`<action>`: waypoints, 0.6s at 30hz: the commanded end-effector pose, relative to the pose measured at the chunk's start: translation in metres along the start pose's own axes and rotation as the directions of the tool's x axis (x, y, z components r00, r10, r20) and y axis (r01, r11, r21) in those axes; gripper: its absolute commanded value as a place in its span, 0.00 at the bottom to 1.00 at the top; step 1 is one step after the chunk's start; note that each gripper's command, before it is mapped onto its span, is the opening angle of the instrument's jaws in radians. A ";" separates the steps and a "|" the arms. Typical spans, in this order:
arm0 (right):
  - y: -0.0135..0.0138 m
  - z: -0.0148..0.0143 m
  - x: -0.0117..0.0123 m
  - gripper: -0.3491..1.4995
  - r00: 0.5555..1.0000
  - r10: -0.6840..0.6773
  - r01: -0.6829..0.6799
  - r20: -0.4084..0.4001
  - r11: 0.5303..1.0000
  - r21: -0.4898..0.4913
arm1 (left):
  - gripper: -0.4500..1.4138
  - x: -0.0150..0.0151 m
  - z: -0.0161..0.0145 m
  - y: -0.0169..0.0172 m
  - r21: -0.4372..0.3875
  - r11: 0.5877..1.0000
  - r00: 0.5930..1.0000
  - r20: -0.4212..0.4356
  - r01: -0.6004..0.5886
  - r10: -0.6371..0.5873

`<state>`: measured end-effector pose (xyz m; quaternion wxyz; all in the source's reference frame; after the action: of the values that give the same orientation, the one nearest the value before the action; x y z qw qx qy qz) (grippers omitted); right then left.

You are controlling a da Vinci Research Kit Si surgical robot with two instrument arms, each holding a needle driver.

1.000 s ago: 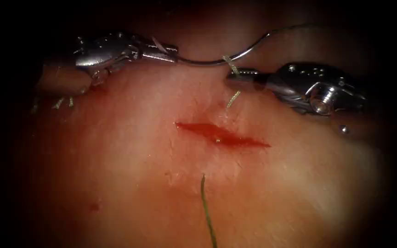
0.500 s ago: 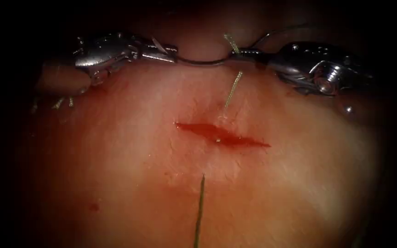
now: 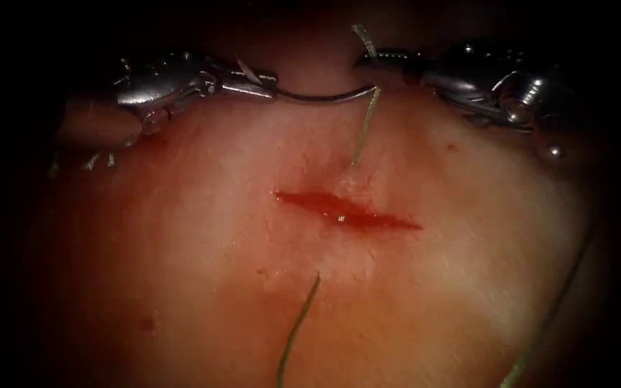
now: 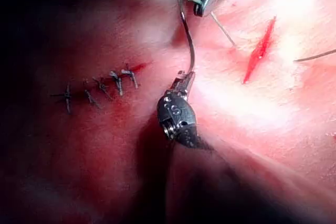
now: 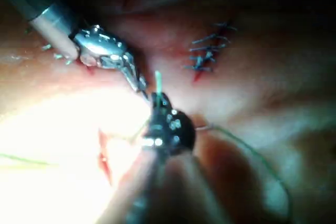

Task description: Wound Closure

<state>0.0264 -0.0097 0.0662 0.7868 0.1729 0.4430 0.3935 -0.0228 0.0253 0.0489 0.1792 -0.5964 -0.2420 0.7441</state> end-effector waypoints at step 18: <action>-0.0028 -0.0046 0.0004 0.91 0.991 -0.125 0.123 -0.056 0.991 -0.043 | 0.00 0.0017 0.0037 -0.0079 0.061 0.998 1.000 0.000 0.017 -0.017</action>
<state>0.0233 -0.0113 0.0611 0.8000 0.1163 0.4686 0.3561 -0.0266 0.0321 0.0523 0.2044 -0.5886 -0.2240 0.7494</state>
